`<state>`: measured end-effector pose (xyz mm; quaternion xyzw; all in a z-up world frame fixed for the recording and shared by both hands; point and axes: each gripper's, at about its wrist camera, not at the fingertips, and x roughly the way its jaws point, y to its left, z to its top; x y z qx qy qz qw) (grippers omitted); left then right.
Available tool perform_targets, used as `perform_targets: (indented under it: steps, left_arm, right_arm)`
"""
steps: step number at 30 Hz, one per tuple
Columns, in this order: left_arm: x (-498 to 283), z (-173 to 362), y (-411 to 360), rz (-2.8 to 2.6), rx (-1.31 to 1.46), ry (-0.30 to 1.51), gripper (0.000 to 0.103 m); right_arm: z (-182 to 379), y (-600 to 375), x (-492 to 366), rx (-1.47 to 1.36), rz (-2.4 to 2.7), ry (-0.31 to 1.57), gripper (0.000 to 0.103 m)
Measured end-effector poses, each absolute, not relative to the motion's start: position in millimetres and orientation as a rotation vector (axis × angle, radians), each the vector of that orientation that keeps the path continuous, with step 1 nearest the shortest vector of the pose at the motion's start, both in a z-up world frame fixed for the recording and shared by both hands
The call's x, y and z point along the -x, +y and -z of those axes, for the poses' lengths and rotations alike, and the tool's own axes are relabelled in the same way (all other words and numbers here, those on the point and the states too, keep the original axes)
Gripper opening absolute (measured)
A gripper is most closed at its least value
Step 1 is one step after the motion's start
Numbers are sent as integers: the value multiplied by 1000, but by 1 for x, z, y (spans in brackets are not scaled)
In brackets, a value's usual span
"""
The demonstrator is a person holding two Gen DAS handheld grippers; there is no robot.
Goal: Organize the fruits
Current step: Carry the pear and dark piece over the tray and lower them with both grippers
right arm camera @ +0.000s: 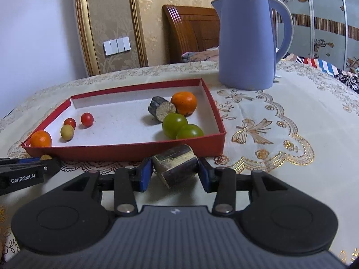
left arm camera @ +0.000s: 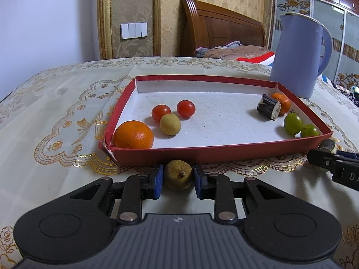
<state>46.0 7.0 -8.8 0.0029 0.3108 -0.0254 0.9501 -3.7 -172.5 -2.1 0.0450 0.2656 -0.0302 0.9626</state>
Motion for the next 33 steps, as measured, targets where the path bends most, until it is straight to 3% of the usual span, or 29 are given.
perform_targets:
  steps: [33]
  left_arm:
    - [-26,-10,22,1,55,502,27]
  right_arm:
    - [-9,-170,16,-85,54,440,41]
